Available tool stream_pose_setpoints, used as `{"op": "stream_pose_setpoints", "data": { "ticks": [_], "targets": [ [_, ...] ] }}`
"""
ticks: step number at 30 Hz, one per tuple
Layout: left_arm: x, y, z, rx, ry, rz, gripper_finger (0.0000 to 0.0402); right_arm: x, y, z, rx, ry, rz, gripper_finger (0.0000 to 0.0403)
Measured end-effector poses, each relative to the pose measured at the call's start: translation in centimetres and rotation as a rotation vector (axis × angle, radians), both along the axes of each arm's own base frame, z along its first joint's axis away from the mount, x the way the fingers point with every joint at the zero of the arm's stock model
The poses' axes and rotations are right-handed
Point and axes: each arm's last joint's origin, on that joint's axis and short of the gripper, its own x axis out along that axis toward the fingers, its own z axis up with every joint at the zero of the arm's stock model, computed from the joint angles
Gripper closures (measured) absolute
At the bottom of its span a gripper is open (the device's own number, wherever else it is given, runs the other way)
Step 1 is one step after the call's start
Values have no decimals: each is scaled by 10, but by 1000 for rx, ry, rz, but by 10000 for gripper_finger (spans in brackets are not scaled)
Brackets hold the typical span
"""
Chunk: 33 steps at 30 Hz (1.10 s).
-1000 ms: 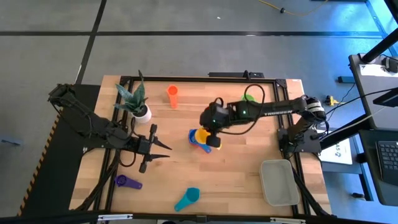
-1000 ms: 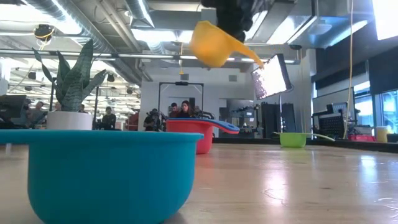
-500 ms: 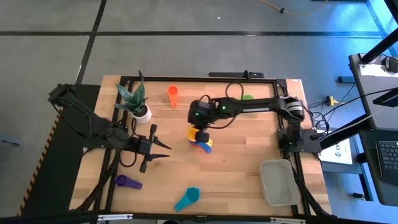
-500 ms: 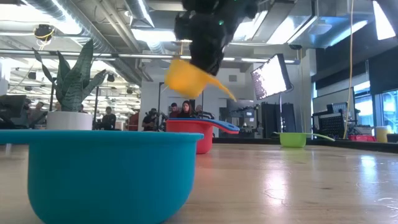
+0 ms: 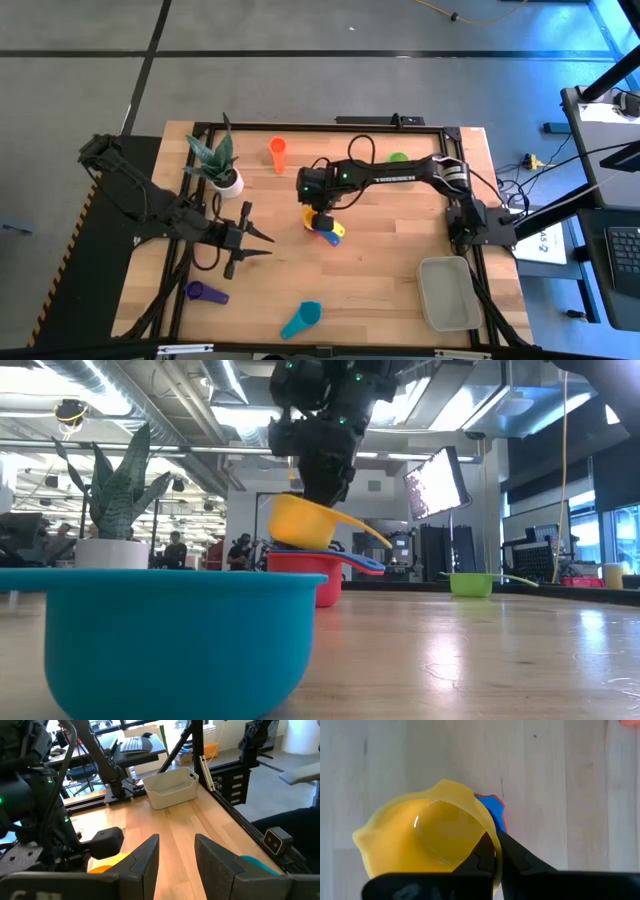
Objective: Nest measuring cups in basket
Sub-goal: Stack the yellow measuring cup on top of the dark blue measuring cup
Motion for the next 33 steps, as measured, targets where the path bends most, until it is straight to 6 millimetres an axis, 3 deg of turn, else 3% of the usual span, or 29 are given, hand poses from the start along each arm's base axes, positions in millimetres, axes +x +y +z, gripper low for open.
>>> {"op": "stream_pose_setpoints", "data": {
  "ticks": [7, 16, 20, 29, 33],
  "targets": [
    [-2, -2, 0, 1, 1, -5, 282, -2, -6, -1, 0, 23, -35, 395],
    [-2, -3, 0, -2, 2, -6, 282, -3, -5, -1, 32, 25, -64, 269],
    [-2, -3, 0, -1, 3, -6, 282, -3, -4, -1, 41, 34, -60, 234],
    [-2, -3, -1, -2, 4, -6, 282, -12, -3, -2, 27, 117, -90, 220],
    [-3, -3, -1, -4, 14, -4, 282, -22, -7, 15, -74, 111, -127, 220]
  ]
}}
